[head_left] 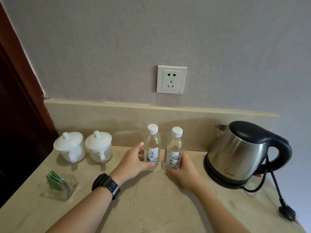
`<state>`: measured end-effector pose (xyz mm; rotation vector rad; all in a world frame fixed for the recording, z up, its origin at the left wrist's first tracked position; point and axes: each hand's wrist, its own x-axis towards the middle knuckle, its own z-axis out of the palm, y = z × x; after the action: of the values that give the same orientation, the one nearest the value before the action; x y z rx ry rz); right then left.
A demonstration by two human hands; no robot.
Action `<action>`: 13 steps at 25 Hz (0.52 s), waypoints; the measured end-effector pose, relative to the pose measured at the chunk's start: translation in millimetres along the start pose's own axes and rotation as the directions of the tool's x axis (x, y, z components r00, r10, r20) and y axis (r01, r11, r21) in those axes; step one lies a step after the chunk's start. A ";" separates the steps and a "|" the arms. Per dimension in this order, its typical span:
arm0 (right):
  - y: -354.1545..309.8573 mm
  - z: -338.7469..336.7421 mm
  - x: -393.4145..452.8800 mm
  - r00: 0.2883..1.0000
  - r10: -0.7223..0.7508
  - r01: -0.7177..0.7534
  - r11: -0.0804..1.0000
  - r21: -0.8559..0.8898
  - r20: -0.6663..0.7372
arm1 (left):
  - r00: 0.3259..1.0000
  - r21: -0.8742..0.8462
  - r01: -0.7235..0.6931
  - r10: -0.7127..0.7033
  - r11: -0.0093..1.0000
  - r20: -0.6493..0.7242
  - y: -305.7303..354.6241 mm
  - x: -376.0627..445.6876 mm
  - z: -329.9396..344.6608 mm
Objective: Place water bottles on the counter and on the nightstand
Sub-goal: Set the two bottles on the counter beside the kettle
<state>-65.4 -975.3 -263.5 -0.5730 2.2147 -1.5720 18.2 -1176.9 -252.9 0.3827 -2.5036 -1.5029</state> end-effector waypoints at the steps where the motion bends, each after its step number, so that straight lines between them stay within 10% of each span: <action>1: -0.7 -0.9 6.5 1.000 -0.006 0.006 1.000 -0.005 -0.011 | 1.000 -0.002 -0.004 0.004 1.000 -0.008 -1.8 5.2 -1.1; 13: 24.3 9.7 37.2 0.987 -0.075 0.061 0.993 -0.096 -0.145 | 0.996 -0.167 -0.028 0.014 0.986 -0.083 -23.2 29.0 16.2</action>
<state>-95.0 -995.3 -291.7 -0.5809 2.4116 -1.6005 -11.3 -1183.1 -280.0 0.3801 -2.2915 -1.6405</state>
